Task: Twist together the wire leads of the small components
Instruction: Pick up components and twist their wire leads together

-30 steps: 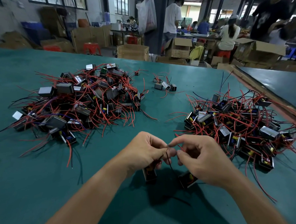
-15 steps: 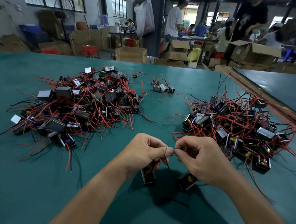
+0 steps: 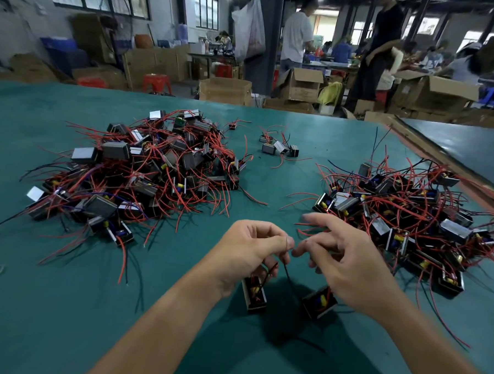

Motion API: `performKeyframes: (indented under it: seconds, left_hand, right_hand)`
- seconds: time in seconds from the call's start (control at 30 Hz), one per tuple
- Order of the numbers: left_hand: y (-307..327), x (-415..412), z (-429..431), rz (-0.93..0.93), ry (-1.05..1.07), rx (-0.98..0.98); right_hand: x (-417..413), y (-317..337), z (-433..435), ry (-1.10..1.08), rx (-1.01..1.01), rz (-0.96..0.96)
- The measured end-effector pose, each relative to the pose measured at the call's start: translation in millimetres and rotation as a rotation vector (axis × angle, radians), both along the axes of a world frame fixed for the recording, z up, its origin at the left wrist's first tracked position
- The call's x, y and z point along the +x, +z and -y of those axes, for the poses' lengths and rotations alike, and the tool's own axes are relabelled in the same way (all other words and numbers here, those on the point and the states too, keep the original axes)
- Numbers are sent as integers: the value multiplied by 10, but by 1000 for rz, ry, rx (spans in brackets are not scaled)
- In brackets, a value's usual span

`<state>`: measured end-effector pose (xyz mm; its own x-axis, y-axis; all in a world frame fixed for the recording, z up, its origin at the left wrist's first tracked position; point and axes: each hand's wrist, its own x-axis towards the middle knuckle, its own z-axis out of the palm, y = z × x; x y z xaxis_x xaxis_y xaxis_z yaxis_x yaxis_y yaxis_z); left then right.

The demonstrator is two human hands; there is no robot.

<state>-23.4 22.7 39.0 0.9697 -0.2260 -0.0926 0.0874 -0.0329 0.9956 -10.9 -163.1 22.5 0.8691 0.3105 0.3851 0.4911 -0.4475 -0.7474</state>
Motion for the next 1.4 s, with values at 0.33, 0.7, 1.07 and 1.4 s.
performKeyframes:
  seconds: [0.33,0.7,1.07,1.4]
  left_hand:
    - [1,4,-13,-25,21,-45]
    - [-38,27,-3,-8,40,-133]
    - [-34,0,-13,-40,-3,-103]
    - [-35,-24,-1,-21,-22,-92]
  right_hand:
    - [30,52,82,-34,-36,-70]
    - [-7,51,38,20,1,4]
    - [8,37,49,38,102,-13]
    - [-20,37,21,73,94,-32]
